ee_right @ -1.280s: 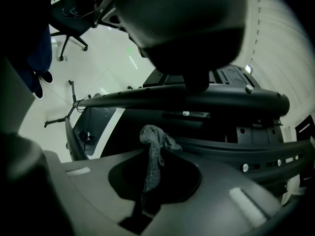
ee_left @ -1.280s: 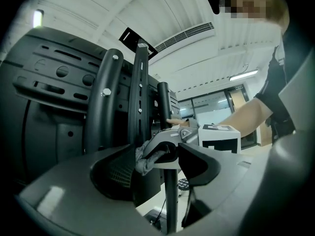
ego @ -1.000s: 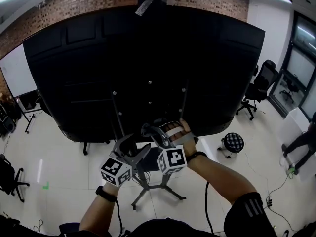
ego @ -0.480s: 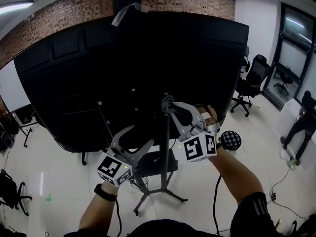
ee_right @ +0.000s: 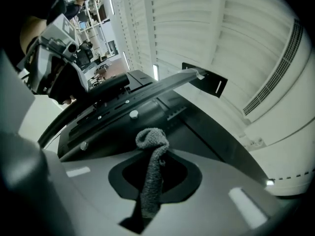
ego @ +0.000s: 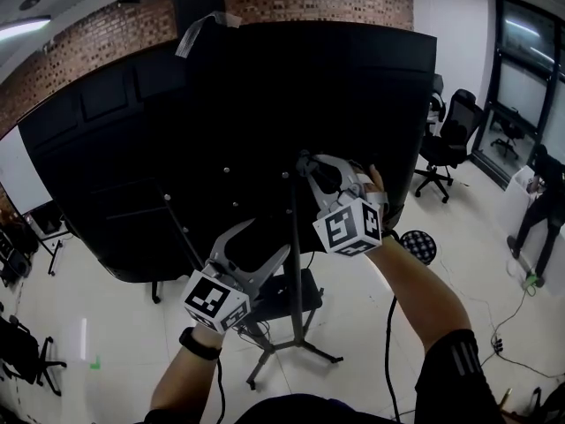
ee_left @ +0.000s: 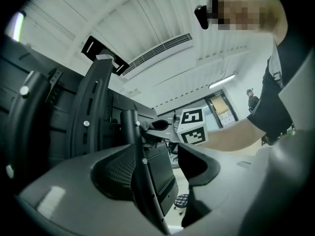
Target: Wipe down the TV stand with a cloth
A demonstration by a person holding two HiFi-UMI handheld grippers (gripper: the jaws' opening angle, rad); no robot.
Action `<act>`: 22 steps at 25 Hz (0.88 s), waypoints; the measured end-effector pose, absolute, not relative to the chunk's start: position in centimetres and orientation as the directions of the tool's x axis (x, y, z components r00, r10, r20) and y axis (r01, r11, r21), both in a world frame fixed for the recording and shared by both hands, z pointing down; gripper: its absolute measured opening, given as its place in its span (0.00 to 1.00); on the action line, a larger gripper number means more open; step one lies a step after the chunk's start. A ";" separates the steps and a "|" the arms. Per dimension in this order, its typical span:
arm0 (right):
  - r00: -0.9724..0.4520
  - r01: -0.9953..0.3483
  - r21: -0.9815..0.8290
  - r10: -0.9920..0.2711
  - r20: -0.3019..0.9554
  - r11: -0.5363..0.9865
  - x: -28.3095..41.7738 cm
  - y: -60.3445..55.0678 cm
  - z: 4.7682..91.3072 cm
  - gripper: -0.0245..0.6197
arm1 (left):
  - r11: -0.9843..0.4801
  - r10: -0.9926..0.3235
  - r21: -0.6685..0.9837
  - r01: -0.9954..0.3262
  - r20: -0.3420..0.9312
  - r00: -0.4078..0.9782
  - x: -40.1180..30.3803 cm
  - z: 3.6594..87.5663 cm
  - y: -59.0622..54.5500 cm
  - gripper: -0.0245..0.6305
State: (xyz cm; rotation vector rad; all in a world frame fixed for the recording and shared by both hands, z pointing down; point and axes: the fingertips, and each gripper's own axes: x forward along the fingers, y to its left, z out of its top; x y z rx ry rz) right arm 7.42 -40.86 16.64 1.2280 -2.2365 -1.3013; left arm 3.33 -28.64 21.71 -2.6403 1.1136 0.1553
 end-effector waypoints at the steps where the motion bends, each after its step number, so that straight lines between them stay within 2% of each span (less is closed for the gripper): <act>1: -0.604 -0.530 0.816 -0.778 -0.171 0.232 7.4 -41.1 16.8 0.08 | -0.670 -0.685 -0.206 -0.714 -0.200 0.701 3.5 21.9 -28.8 0.48; 7: -0.597 -0.481 0.861 -0.781 -0.184 0.165 8.7 -41.6 17.1 0.08 | -0.686 -0.677 -0.196 -0.701 -0.183 0.713 4.8 23.4 -29.8 0.48; 22: -0.415 -0.617 0.774 -0.895 -0.164 0.144 21.0 -45.2 18.2 0.08 | -0.751 -0.616 -0.168 -0.639 -0.171 0.769 10.5 24.7 -31.3 0.47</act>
